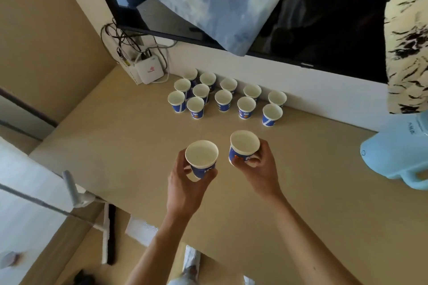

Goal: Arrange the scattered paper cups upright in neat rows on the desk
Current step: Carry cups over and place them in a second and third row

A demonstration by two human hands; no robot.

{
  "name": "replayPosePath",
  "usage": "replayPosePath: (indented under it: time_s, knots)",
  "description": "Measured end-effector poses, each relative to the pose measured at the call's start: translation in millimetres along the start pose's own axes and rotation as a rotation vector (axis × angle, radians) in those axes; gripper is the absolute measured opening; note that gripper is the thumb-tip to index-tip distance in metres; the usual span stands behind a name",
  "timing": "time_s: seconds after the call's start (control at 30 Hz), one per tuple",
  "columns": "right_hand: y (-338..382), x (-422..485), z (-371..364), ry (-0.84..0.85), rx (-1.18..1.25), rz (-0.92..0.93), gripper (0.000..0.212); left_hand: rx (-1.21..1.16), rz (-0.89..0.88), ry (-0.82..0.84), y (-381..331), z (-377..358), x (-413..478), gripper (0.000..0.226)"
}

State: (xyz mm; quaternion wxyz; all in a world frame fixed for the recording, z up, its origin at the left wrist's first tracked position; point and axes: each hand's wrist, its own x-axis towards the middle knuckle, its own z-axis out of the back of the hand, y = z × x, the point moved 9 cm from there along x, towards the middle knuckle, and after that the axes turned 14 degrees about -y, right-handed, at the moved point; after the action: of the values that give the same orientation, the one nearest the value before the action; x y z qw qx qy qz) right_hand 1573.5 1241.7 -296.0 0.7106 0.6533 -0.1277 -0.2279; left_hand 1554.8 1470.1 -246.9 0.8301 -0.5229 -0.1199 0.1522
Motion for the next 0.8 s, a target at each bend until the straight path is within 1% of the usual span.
replayPosePath:
  time_s: [0.17, 0.33, 0.47, 0.57, 0.8]
  knots:
    - [-24.2, 30.8, -44.0, -0.107, -0.063, -0.038, 0.058, 0.011, -0.016, 0.091, 34.3, -10.8, 66.5, 0.058]
    - [-64.1, 73.0, -82.9, -0.165, -0.101, -0.025, 0.059, 0.006, -0.047, 0.148, 72.0, -32.9, 120.7, 0.063]
    - [-90.6, 100.4, -107.1, -0.187, -0.117, 0.023, 0.059, -0.005, -0.071, 0.192, 101.4, -55.6, 136.6, 0.063]
    - [-105.6, 119.2, -121.7, -0.178, -0.119, 0.060, 0.056, -0.005, -0.095, 0.218, 119.0, -70.5, 141.0, 0.063]
    - [-120.2, 155.2, -139.4, -0.189, -0.143, 0.171, 0.060, -0.035, -0.193, 0.186, 135.2, -90.1, 152.6, 0.061]
